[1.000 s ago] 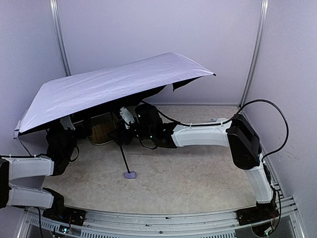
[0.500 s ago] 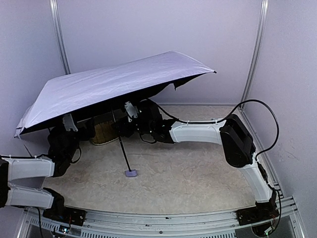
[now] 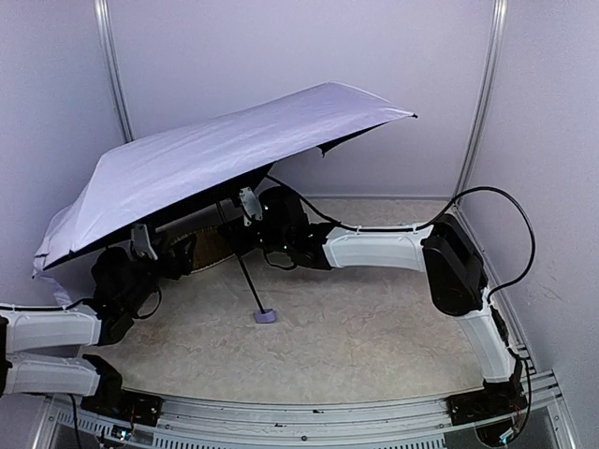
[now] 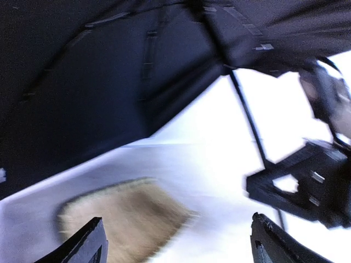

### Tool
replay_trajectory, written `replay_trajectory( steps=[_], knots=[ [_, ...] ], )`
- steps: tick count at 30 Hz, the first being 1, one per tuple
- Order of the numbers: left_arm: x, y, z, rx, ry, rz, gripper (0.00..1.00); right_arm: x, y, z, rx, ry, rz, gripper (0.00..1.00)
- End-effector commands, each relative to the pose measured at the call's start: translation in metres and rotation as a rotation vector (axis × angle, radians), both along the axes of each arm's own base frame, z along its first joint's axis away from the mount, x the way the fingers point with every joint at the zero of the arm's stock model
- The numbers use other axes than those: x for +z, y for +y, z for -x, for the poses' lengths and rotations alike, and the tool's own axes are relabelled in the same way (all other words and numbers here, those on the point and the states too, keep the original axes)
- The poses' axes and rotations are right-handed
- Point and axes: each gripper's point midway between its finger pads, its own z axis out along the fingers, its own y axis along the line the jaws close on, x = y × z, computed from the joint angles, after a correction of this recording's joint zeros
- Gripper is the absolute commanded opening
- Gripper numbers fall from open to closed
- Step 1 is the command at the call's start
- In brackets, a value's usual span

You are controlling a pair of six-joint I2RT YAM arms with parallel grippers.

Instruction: Put away the umbrella

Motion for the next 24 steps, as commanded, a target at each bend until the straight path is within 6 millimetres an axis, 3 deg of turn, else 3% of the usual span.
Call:
replay_trajectory(
  steps=[1,5,10,13,18,22,24],
  knots=[
    [-0.003,-0.058,0.031,-0.301,0.002,0.018,0.88,0.104,-0.052,-0.005,-0.214,-0.128,-0.158,0.00],
    [0.002,-0.102,0.050,-0.458,-0.024,0.021,0.92,0.130,-0.084,0.017,-0.346,-0.204,-0.243,0.00],
    [0.008,-0.162,0.061,-0.663,-0.046,0.003,0.95,0.138,-0.108,0.035,-0.468,-0.248,-0.281,0.00],
    [0.002,-0.178,0.051,-0.685,-0.014,0.010,0.95,0.143,-0.121,0.044,-0.555,-0.289,-0.257,0.00],
    [-0.001,-0.201,0.053,-0.768,-0.046,-0.019,0.93,0.152,-0.137,0.059,-0.562,-0.295,-0.290,0.00],
    [-0.012,-0.219,0.043,-0.754,-0.023,-0.064,0.83,0.146,-0.136,0.067,-0.522,-0.238,-0.324,0.00],
    [-0.020,-0.225,0.038,-0.752,0.003,-0.067,0.65,0.144,-0.136,0.069,-0.517,-0.235,-0.321,0.00]
  ],
)
